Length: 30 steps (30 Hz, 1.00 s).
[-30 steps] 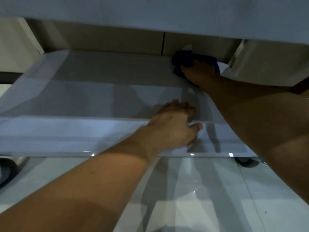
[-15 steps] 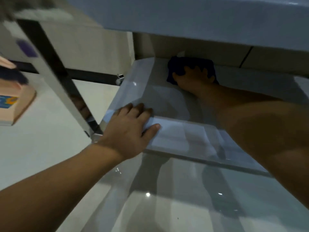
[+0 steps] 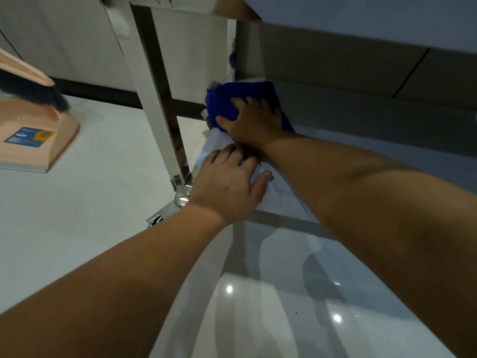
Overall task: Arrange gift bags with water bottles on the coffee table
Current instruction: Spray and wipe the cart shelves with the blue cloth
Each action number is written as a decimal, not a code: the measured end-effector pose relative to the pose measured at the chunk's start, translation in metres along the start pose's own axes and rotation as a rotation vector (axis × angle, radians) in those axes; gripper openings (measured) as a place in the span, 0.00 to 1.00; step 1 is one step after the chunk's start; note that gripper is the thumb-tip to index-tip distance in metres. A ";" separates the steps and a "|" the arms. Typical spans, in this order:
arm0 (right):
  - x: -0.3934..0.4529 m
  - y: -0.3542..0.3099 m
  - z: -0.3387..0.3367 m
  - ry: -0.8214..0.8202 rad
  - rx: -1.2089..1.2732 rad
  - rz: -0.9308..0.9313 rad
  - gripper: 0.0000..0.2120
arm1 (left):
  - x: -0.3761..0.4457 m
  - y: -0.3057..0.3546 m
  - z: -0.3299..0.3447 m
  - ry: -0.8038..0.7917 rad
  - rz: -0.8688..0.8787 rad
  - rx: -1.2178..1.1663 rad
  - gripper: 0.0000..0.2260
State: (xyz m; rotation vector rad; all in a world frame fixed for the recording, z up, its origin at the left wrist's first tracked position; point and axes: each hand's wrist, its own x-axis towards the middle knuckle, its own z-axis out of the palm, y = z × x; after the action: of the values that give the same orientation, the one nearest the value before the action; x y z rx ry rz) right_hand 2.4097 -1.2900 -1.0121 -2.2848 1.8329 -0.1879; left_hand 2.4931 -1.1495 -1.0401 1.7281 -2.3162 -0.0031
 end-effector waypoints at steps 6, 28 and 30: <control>-0.035 0.040 -0.002 0.055 -0.008 -0.024 0.32 | 0.003 0.013 -0.012 -0.095 -0.066 0.027 0.27; -0.229 0.415 -0.099 0.110 -0.015 0.682 0.38 | 0.057 0.316 0.035 -0.275 0.301 0.061 0.41; -0.239 0.427 -0.098 0.101 -0.027 0.715 0.46 | 0.056 0.318 0.035 -0.293 0.287 0.043 0.41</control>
State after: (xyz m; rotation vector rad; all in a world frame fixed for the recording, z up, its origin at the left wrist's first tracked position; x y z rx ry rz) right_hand 1.9303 -1.1532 -1.0122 -1.5136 2.5693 -0.1601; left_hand 2.1714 -1.1138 -1.0151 1.4816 -2.7778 -0.1654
